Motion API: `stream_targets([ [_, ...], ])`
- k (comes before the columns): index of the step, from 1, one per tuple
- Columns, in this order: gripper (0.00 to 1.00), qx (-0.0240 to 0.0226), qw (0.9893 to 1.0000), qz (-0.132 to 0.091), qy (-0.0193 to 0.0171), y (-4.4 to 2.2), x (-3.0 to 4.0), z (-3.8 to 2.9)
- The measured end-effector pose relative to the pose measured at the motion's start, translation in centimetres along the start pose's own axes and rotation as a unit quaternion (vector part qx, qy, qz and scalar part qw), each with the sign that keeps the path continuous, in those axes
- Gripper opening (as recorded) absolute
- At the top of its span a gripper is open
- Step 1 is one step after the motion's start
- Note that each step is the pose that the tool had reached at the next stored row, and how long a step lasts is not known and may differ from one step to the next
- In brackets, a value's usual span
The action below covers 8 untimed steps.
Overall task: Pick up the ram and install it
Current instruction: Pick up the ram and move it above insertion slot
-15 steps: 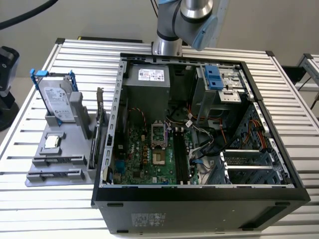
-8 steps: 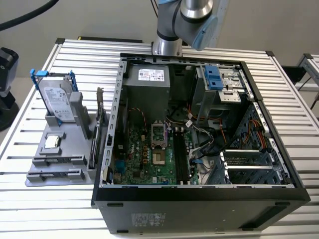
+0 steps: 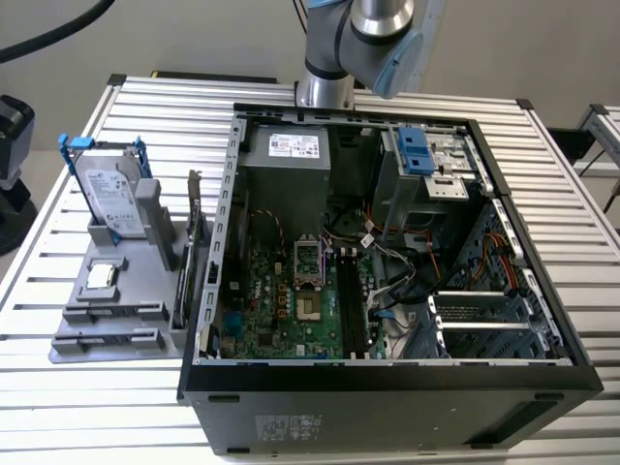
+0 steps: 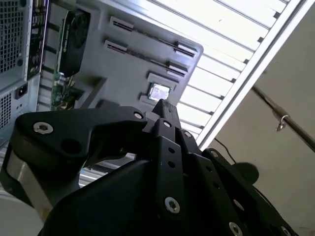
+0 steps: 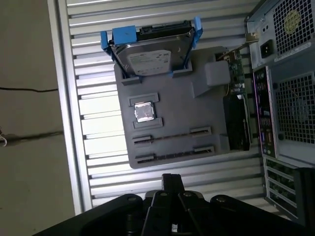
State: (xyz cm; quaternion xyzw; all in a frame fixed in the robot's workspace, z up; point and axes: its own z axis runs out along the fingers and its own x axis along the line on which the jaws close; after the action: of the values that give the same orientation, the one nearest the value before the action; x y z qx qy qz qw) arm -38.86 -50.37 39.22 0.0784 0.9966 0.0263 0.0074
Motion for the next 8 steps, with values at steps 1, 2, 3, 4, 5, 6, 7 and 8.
stream_targets([
  [1,0.00,0.0000,1.0000,0.003,-0.0002,0.00,0.00,0.01],
  [2,0.00,0.0001,1.0000,0.007,-0.0004,0.00,0.00,0.01],
  [3,0.00,0.0001,1.0000,0.010,-0.0005,0.00,0.00,0.01],
  [4,0.00,0.0002,0.9999,0.013,-0.0007,0.00,0.00,0.02],
  [5,0.00,0.0002,0.9999,0.016,-0.0009,0.00,0.00,0.04],
  [6,0.00,0.0002,0.9998,0.019,-0.0010,0.00,0.00,0.05],
  [7,0.00,0.0002,0.9997,0.022,-0.0012,0.00,0.00,0.05],
  [8,0.00,0.0003,0.9997,0.025,-0.0014,0.00,0.00,0.06],
])
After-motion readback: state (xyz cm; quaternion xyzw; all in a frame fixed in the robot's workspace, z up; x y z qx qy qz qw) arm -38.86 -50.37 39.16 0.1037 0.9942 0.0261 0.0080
